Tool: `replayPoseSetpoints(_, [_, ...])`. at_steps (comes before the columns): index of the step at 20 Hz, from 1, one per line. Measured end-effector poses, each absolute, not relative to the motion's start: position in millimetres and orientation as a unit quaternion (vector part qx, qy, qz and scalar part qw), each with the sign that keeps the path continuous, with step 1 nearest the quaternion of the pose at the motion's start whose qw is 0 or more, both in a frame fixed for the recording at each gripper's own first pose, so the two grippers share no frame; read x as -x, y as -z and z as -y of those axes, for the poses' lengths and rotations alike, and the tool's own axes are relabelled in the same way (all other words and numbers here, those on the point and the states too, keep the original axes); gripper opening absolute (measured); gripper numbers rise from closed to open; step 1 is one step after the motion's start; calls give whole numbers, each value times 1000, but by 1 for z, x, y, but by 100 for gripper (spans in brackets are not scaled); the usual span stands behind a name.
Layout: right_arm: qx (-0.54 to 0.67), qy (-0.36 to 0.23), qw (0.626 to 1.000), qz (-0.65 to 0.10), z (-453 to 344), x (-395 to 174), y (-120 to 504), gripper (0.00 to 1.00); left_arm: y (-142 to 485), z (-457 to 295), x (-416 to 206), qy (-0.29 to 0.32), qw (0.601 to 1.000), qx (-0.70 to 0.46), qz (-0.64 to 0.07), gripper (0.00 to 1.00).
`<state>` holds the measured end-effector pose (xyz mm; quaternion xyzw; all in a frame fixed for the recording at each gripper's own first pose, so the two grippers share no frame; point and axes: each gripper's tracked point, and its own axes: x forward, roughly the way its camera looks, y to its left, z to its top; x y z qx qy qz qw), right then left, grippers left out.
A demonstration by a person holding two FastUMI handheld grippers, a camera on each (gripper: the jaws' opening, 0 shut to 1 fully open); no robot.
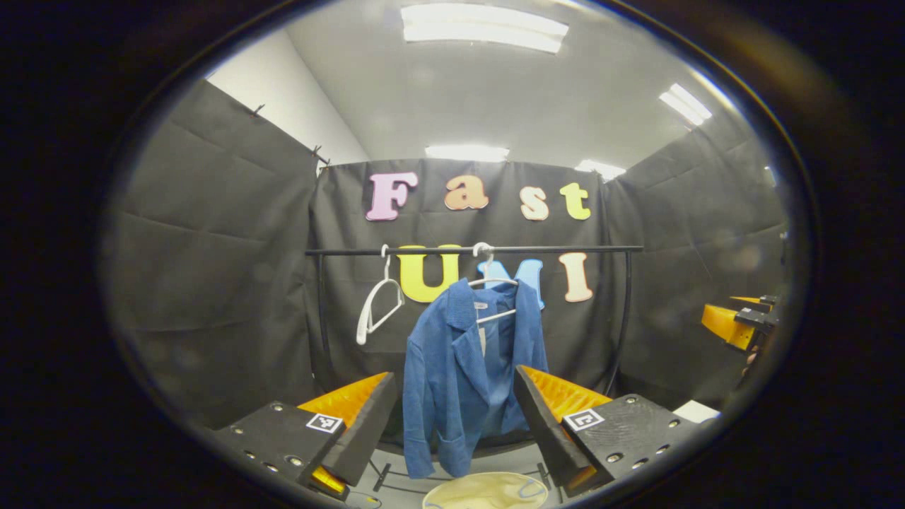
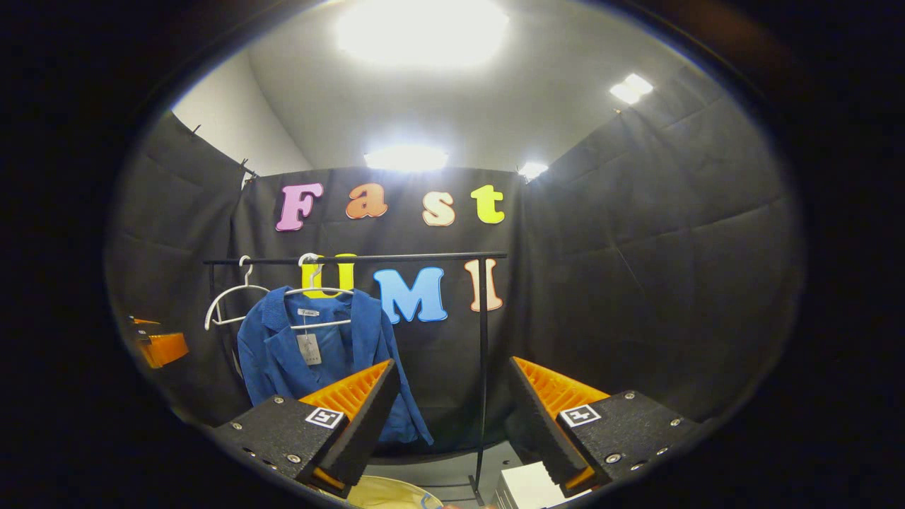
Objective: Grasp the clothes on the hanger with both hands and then place them into the laundry hamper below.
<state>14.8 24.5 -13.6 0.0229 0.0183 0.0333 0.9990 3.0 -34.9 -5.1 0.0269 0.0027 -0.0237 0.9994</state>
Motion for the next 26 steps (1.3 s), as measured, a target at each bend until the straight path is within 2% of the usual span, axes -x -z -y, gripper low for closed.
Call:
replayPoseSetpoints(5, [-31,-47,998,-36,-33,-29,21,95,3,42,-7,22,999,-37,-5,97])
replayPoseSetpoints(10, [-51,-82,994,-55,-62,-70,17,95,3,53,-39,18,999,-22,-17,97])
replayPoseSetpoints(19, [-82,-189,971,-119,-139,-183,59,93,31,68,-148,-38,998,12,-55,97])
replayPoseSetpoints(26, [-105,-247,950,-160,-193,-280,105,95,53,79,-246,-82,994,14,-71,97])
